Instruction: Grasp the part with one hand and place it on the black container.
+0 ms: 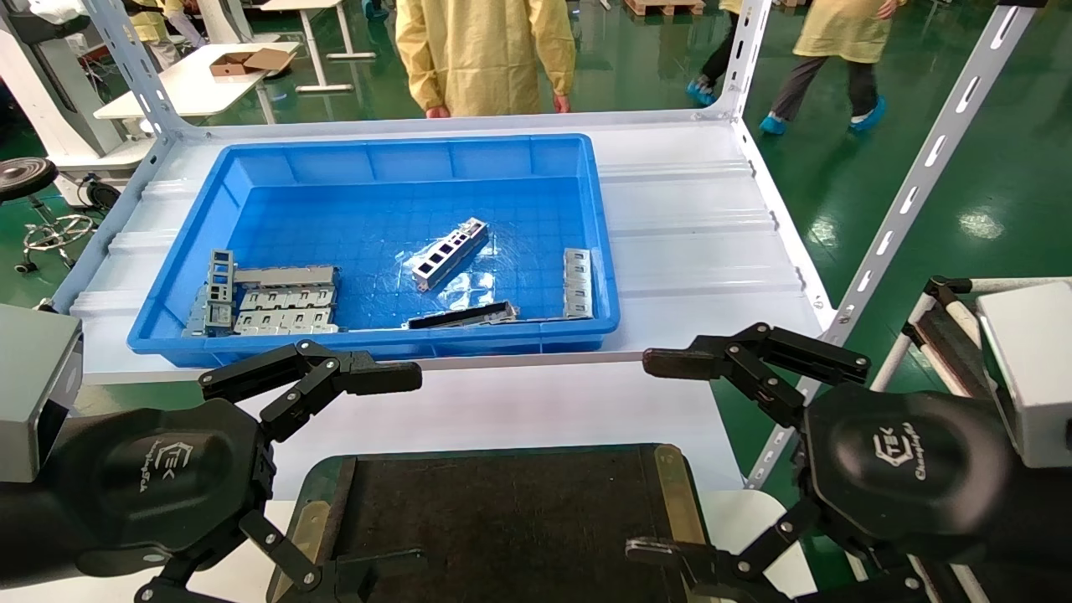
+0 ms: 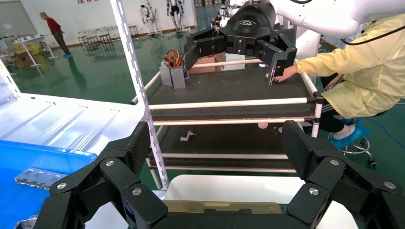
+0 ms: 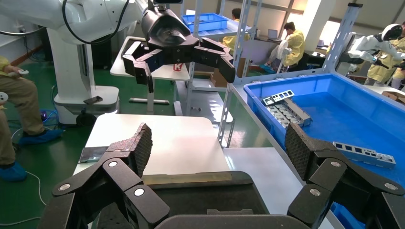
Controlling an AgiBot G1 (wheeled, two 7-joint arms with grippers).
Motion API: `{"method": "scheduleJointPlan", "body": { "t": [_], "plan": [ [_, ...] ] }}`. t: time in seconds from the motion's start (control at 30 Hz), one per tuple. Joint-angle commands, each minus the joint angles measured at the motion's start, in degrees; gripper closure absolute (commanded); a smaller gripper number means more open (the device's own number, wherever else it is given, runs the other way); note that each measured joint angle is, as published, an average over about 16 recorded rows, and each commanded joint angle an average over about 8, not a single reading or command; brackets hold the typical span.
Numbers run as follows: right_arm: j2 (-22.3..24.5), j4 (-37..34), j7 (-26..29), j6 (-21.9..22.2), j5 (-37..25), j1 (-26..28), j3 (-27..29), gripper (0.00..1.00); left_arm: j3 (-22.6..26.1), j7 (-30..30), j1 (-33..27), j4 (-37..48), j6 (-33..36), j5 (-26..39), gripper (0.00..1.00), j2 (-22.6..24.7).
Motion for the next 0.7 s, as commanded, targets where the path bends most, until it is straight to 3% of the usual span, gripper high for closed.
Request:
{"method": "scheduleJointPlan", "body": {
  "t": [0.03,0.7],
  "plan": [
    [0.0,0.0,0.0,0.0,0.0,0.0,0.0,0.0,0.0,0.0,0.0,0.0,0.0,0.0,0.0,0.0],
    [0.0,0.0,0.0,0.0,0.0,0.0,0.0,0.0,0.0,0.0,0.0,0.0,0.0,0.0,0.0,0.0]
  ]
}}
